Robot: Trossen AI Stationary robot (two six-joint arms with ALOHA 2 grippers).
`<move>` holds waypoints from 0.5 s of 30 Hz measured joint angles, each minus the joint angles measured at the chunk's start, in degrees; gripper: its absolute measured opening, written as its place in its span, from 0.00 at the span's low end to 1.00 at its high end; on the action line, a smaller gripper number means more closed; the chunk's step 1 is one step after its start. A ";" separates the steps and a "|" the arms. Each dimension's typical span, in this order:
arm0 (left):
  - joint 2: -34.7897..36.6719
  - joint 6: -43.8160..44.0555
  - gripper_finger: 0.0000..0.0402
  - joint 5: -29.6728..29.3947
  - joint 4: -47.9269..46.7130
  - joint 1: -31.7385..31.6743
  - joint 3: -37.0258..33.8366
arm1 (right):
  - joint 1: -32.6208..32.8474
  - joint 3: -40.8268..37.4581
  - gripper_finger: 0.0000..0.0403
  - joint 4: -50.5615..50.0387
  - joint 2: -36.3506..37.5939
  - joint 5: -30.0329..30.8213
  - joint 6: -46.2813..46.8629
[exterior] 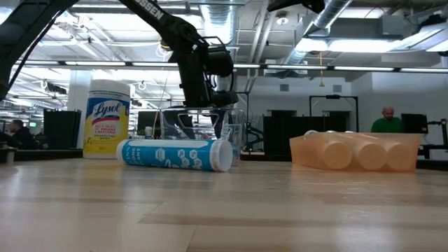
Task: Pick & place silicon tubes, Sealant and Lysol wipes
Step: Put the blue sealant into the transparent bin
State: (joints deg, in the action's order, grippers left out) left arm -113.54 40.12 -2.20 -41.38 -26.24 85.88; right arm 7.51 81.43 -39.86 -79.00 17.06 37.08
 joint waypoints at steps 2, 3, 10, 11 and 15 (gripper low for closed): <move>0.00 0.00 0.80 0.00 -0.14 0.12 0.76 | 0.00 0.00 0.58 0.00 0.00 -0.02 0.00; 0.07 -0.04 0.80 0.00 -0.10 0.23 1.23 | 0.00 0.00 0.58 -0.02 0.00 -0.10 -0.01; 4.13 -1.53 0.80 -0.24 -0.55 1.47 3.99 | 0.00 0.00 0.58 -0.05 0.00 -0.18 -0.13; 5.07 -2.29 0.80 -0.53 -0.83 1.74 4.24 | 0.01 0.00 0.58 -0.07 0.00 -0.19 -0.60; 10.42 -5.22 0.80 -3.65 -3.26 3.30 4.36 | 0.48 0.00 0.58 -0.04 0.00 -0.37 -2.89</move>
State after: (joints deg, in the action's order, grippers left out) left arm -103.12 34.90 -5.84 -44.64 -22.94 90.24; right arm 7.99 81.43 -39.90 -79.00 16.69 34.19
